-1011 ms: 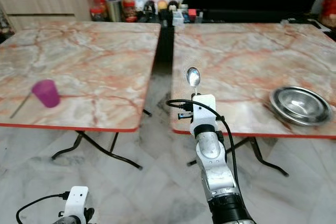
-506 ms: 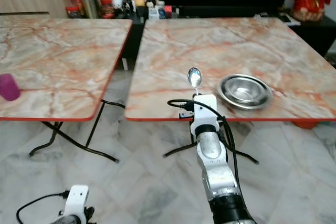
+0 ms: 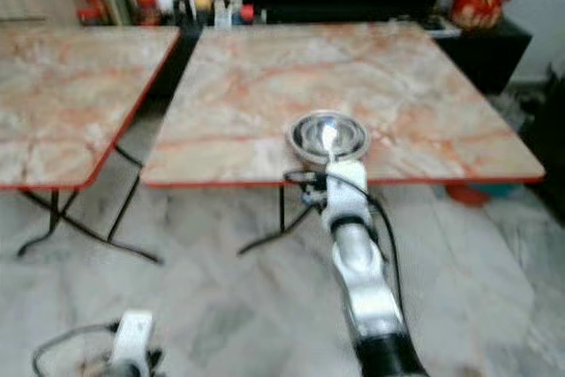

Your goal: Setting the table

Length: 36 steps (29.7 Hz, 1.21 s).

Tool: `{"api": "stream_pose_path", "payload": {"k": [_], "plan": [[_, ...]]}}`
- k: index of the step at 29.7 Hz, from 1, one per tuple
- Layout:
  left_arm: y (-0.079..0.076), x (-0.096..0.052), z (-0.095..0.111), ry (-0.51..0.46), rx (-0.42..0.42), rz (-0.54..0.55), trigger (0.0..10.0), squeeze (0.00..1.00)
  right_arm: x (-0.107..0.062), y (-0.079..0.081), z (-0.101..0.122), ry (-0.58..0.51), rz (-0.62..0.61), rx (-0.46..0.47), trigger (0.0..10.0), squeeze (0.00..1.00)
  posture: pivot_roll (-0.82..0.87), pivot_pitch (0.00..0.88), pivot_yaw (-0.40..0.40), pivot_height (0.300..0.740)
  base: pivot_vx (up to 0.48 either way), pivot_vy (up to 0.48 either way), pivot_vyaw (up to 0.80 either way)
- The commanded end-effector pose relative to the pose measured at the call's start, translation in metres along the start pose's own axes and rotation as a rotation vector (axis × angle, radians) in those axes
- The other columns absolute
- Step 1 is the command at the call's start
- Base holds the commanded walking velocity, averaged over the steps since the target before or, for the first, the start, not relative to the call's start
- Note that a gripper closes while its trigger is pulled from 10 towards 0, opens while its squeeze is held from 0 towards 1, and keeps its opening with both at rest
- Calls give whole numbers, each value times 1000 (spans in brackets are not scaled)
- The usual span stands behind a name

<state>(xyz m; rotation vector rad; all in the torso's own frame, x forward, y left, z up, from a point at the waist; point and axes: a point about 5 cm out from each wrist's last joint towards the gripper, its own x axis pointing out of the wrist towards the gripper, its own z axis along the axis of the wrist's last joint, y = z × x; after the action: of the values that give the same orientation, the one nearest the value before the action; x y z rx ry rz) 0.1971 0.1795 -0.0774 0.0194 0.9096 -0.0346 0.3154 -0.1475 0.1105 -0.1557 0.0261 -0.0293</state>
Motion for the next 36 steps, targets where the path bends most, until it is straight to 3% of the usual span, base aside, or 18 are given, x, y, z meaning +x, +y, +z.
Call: {"api": "stream_pose_path", "payload": {"k": [1, 17, 36], "plan": [[11, -1, 1, 3, 12, 27, 10000, 0, 2, 9, 10, -32, 25, 17, 10000, 0, -44, 0, 8, 736, 0, -386, 0], [12, 0, 13, -51, -24, 42, 10000, 0, 1, 11, 8, -23, 34, 23, 10000, 0, -46, 0, 4, 736, 0, -47, 0], [12, 0, 12, -47, -24, 48, 10000, 0, 2, 11, 8, -18, 22, 48, 10000, 0, -46, 0, 5, 736, 312, 0, 0]]}}
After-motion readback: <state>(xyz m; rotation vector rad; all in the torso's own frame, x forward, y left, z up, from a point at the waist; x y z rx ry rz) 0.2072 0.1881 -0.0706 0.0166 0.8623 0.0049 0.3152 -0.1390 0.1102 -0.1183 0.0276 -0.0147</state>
